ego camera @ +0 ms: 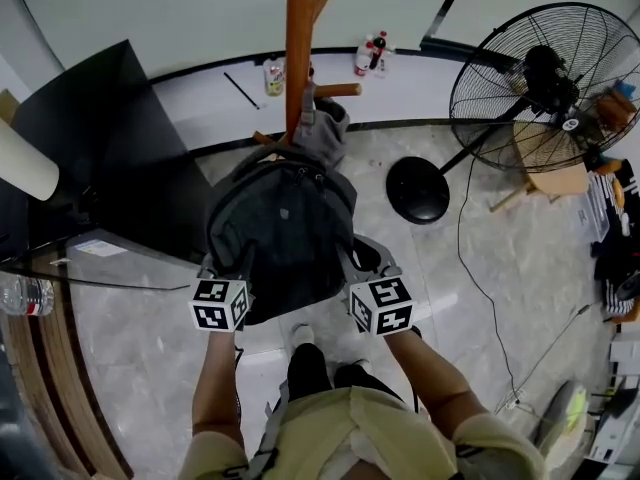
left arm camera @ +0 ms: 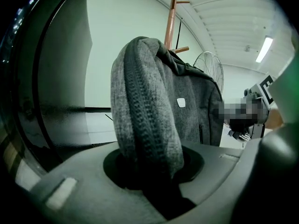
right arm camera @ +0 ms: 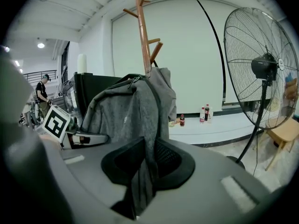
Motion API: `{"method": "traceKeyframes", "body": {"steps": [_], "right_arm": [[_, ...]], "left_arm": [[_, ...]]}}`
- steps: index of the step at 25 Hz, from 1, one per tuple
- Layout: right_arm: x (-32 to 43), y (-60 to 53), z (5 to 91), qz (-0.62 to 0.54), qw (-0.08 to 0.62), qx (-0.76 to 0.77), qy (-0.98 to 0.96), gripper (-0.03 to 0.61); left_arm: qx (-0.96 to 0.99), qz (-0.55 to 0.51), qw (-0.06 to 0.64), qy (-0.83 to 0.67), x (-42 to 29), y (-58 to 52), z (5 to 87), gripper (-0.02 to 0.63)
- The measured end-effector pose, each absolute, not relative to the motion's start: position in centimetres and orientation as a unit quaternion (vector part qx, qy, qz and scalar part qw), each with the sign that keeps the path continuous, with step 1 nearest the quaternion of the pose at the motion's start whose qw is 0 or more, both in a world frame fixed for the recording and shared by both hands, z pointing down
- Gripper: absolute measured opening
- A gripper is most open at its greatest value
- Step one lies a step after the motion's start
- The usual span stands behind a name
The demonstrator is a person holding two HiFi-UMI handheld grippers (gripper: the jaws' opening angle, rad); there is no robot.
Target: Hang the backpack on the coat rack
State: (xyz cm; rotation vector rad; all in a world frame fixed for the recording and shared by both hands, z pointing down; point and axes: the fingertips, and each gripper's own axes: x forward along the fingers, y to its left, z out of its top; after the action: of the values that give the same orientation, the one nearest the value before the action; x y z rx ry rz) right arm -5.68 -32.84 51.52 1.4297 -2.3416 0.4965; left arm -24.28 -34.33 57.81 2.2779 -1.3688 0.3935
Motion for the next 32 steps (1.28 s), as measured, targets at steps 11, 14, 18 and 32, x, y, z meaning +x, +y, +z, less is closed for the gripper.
{"method": "traceKeyframes", "body": {"steps": [11,14,18,32], "right_arm": [[-5.6,-34.4,53.1,0.178,0.188,0.512,-0.819,0.064],[-5.6,-34.6,53.2,0.178,0.190,0.516,-0.816,0.064],[-5.4,-35.0,53.7,0.183,0.194,0.522,-0.810,0.064],[-5.5,-36.4,56.0,0.180,0.205,0.533,-0.801,0.064]], "left_arm": [[0.844,0.109,0.192,-0.489,-24.2,-36.9,59.7,0.121],[0.847,0.106,0.198,-0.481,-23.9,-37.7,60.1,0.123],[0.851,0.111,0.206,-0.470,-23.6,-38.7,60.9,0.132],[0.845,0.112,0.216,-0.477,-23.9,-43.0,63.4,0.183]]}}
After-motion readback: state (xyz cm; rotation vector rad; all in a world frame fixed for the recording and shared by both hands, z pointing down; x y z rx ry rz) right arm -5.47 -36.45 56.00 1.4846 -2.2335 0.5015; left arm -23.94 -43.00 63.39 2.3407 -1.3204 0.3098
